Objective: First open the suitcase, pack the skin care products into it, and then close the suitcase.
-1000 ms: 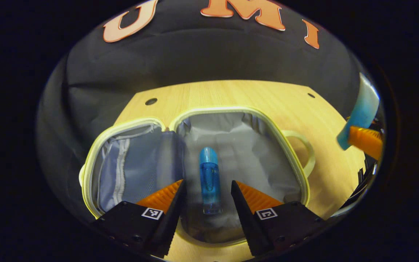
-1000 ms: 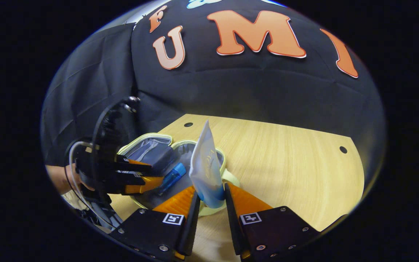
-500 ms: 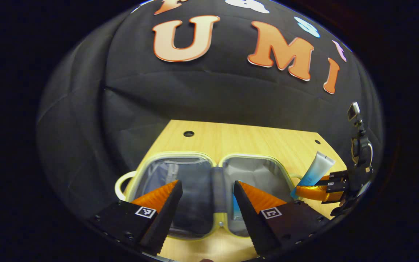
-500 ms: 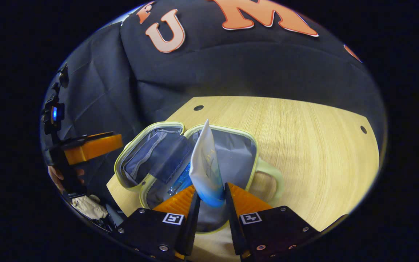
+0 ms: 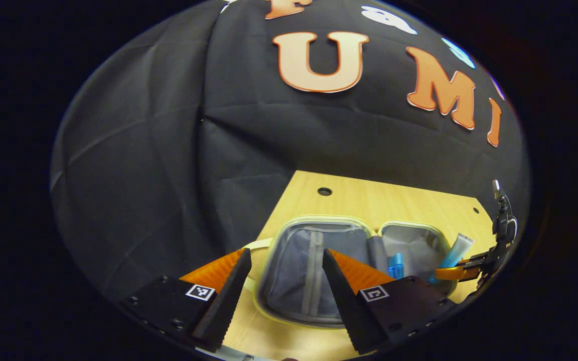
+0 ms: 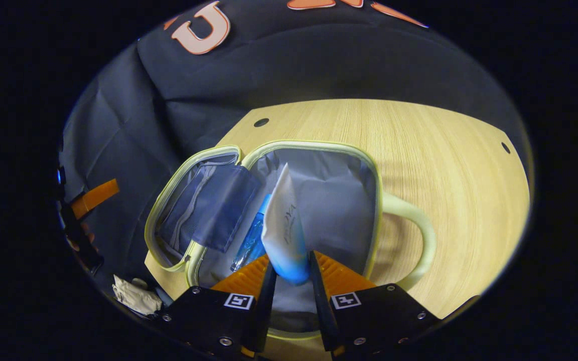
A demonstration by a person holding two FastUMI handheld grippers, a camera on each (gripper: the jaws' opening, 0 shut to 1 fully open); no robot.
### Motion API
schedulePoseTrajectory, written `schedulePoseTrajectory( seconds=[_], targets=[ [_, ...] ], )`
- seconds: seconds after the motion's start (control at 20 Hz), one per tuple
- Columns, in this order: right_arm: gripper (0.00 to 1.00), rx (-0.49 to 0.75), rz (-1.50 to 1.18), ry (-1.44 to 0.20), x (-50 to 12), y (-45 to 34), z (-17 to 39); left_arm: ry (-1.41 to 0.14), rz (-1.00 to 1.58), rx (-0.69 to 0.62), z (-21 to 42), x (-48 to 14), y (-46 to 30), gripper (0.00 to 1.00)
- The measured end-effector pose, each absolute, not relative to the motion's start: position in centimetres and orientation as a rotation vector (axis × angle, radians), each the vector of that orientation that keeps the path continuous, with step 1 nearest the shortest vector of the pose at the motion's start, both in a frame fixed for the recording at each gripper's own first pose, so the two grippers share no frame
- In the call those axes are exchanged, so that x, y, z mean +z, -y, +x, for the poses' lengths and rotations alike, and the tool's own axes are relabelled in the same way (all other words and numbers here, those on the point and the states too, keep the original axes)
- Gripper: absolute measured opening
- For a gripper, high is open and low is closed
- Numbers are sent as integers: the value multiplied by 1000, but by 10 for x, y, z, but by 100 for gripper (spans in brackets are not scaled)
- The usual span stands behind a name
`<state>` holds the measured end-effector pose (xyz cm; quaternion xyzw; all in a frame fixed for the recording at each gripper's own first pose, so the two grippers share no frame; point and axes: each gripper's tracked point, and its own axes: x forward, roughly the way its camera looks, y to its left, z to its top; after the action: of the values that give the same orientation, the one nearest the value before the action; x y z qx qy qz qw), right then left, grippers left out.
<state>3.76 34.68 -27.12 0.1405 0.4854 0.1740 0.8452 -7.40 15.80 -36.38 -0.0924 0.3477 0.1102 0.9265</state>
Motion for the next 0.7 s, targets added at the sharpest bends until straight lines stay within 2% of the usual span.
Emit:
schedulePoseTrajectory(
  seconds=[0.05,0.15,0.2,0.35,0.4,0.45,0.7],
  targets=[
    [47,354,311,-1050,-278,-350,39,-718,-197,239,-76,-367,-166,89],
    [38,324,341,-1097,-289,-355,41,-729,-202,262,-79,-375,-178,89],
    [42,310,349,-1111,-295,-357,43,-736,-203,272,-80,-379,-183,89],
    [42,269,362,-1152,-308,-362,47,-753,-215,303,-72,-393,-195,89],
    [38,246,375,-1140,-308,-361,53,-763,-219,313,-75,-395,-199,89],
    [43,223,379,-1162,-313,-360,54,-775,-225,323,-77,-398,-203,92],
    [42,185,385,-1208,-315,-356,51,-823,-249,375,-84,-423,-222,89]
  ],
)
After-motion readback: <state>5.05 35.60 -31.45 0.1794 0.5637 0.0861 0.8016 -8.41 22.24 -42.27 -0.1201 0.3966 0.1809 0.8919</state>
